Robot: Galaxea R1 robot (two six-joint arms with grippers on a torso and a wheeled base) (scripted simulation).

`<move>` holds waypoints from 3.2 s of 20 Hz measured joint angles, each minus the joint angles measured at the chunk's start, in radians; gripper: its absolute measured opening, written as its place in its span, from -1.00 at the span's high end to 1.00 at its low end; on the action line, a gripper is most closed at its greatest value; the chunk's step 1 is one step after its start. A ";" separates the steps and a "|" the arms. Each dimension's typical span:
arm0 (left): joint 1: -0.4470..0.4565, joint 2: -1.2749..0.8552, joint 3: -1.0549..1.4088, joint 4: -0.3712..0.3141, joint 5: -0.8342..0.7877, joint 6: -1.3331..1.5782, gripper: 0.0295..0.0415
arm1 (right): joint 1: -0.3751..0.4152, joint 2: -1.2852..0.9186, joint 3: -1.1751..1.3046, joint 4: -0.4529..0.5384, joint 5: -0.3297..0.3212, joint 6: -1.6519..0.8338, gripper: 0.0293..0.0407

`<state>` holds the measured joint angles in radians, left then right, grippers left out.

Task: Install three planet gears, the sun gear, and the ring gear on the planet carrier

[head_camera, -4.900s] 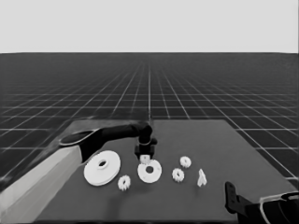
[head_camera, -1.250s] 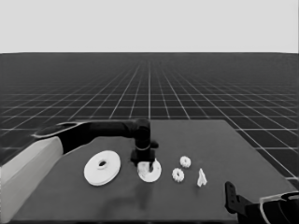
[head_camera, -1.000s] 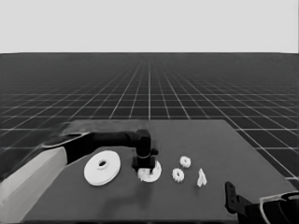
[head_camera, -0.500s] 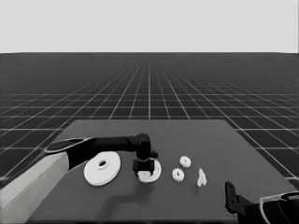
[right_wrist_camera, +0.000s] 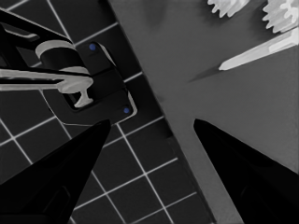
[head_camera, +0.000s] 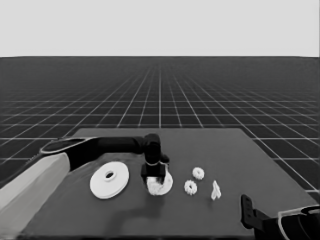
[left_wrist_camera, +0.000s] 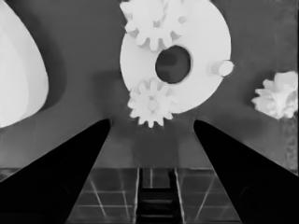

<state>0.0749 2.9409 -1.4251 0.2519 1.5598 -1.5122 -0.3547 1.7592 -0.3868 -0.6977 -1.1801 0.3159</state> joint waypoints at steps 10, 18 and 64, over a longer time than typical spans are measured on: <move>-0.275 -0.644 0.642 0.016 -0.572 0.967 -0.91 | 0.000 0.000 0.000 0.000 0.000 0.000 -0.61; -0.415 -1.179 1.002 0.058 -0.879 1.850 -0.49 | 0.000 0.000 0.000 0.000 0.000 0.000 -0.61; -0.417 -1.186 1.007 0.058 -0.883 1.863 -0.49 | 0.362 1.145 -1.157 0.516 -0.353 1.047 0.67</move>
<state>-0.3422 1.7549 -0.4178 0.3101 0.6764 0.3508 0.0075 2.9043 -1.5442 -0.1813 -1.5336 1.3634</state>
